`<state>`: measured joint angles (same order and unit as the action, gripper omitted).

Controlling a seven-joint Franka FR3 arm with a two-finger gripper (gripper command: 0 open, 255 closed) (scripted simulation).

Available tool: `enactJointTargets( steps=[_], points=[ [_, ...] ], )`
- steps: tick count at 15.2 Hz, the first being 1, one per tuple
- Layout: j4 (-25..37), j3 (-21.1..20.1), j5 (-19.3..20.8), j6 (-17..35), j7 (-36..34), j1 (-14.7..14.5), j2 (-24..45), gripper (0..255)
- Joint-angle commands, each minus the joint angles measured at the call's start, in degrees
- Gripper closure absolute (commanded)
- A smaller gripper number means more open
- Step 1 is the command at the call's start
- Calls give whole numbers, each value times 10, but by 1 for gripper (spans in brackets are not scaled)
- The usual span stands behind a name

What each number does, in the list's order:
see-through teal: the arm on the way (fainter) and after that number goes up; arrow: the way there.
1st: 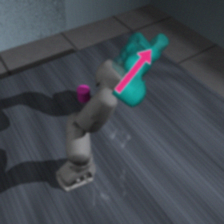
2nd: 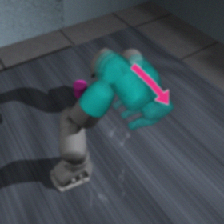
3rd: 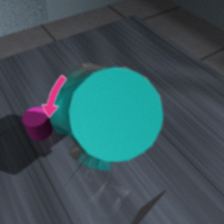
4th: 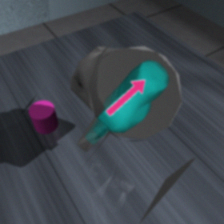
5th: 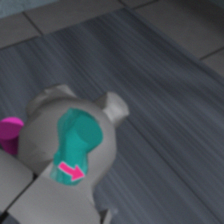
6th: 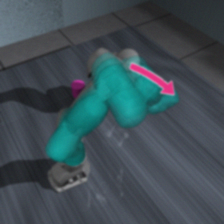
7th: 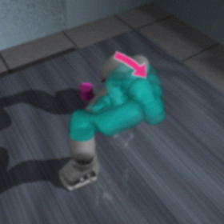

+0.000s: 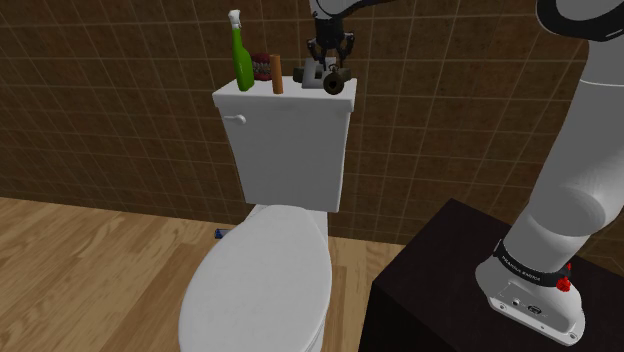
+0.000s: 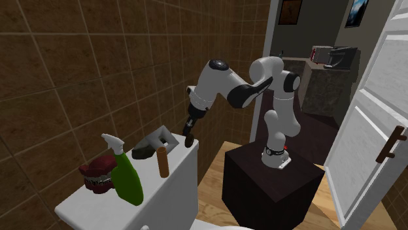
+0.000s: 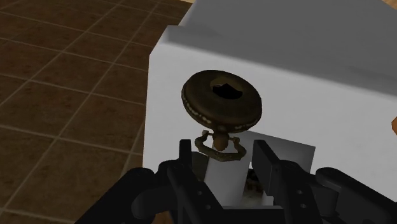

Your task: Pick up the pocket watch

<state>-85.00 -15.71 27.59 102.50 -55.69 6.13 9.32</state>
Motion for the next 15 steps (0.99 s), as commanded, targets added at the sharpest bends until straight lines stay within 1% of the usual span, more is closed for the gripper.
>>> enactJointTargets(
  steps=[1, 9, 15],
  points=[
    [9, 0, 0, -8, 3, -1, 2, 255],
    [95, -3, 2, -72, 26, -9, 21, 255],
    [176, -4, 9, -126, 44, -19, 46, 255]
  ],
)
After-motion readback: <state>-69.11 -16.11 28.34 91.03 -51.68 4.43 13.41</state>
